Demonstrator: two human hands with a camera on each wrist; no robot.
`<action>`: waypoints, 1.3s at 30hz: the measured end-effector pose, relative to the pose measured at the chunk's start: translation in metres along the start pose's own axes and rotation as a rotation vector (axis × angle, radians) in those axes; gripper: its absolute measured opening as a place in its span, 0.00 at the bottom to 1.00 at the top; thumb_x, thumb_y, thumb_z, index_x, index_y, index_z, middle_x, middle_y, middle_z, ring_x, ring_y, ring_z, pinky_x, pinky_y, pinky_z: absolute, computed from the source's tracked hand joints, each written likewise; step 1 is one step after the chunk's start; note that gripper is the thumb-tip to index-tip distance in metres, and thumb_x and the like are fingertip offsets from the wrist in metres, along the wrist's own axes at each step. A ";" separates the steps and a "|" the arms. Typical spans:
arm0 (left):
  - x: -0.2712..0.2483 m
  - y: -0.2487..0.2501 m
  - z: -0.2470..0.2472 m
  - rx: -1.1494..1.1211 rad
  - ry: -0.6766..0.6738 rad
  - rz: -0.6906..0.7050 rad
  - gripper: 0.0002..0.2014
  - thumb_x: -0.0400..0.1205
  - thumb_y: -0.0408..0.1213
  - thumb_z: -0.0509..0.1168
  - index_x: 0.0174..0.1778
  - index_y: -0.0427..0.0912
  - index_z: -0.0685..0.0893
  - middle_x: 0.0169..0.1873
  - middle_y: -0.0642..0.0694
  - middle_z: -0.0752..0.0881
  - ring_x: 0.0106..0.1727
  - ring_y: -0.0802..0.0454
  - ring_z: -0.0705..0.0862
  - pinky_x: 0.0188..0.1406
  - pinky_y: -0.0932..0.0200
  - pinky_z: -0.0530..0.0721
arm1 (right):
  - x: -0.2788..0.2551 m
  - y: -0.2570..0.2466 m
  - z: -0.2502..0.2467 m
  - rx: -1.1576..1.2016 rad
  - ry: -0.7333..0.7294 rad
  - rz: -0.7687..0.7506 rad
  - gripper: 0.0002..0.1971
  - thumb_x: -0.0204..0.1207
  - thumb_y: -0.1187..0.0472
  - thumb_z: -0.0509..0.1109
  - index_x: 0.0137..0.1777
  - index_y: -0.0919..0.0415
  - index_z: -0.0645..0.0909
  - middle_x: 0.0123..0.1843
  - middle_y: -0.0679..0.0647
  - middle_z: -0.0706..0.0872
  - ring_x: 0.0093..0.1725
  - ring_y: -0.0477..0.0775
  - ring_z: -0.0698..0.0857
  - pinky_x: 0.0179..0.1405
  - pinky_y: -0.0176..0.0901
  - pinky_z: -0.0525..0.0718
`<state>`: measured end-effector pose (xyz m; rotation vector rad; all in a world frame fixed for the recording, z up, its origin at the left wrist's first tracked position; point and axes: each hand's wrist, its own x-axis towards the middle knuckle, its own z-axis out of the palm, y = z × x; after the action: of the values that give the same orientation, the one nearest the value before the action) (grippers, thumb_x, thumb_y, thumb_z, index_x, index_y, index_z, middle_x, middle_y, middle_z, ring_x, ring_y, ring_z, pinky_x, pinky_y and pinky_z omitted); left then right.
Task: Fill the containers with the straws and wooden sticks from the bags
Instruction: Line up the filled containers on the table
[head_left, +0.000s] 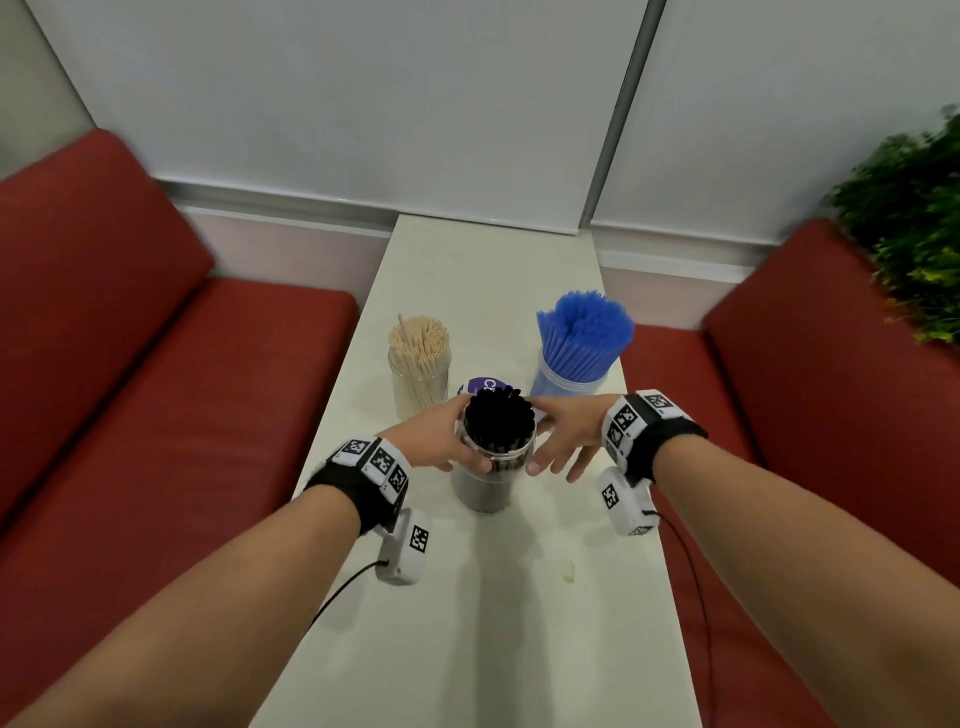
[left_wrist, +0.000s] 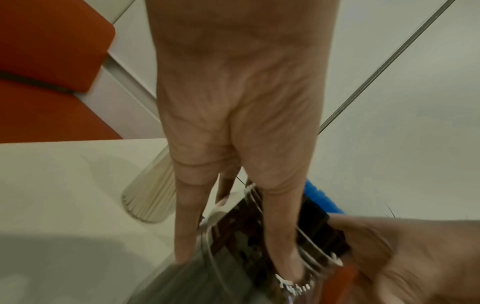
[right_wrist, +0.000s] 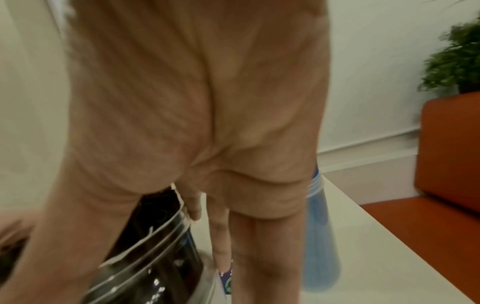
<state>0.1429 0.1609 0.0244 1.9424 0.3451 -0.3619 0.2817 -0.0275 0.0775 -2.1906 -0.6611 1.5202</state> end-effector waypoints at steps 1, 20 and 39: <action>0.003 0.001 0.002 0.000 0.032 0.016 0.47 0.65 0.42 0.83 0.77 0.61 0.64 0.66 0.60 0.77 0.62 0.52 0.81 0.50 0.46 0.90 | 0.004 -0.002 0.000 0.016 0.054 -0.019 0.57 0.69 0.65 0.85 0.89 0.42 0.52 0.75 0.56 0.79 0.60 0.63 0.89 0.56 0.63 0.91; 0.097 0.030 -0.012 0.205 0.622 0.118 0.19 0.77 0.28 0.71 0.63 0.37 0.77 0.56 0.40 0.84 0.59 0.41 0.83 0.54 0.54 0.79 | 0.089 -0.001 -0.004 0.300 0.720 -0.358 0.25 0.86 0.63 0.67 0.82 0.61 0.70 0.70 0.54 0.80 0.67 0.61 0.82 0.67 0.59 0.84; 0.168 0.125 0.041 0.072 0.613 0.366 0.24 0.89 0.47 0.54 0.81 0.41 0.66 0.78 0.46 0.70 0.78 0.48 0.69 0.76 0.58 0.64 | 0.045 0.091 -0.090 0.343 0.727 -0.399 0.61 0.62 0.63 0.90 0.86 0.51 0.50 0.79 0.42 0.68 0.78 0.40 0.72 0.67 0.24 0.75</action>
<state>0.3423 0.0877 0.0451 2.1059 0.3582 0.4770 0.3943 -0.0796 0.0227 -1.9819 -0.4969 0.5224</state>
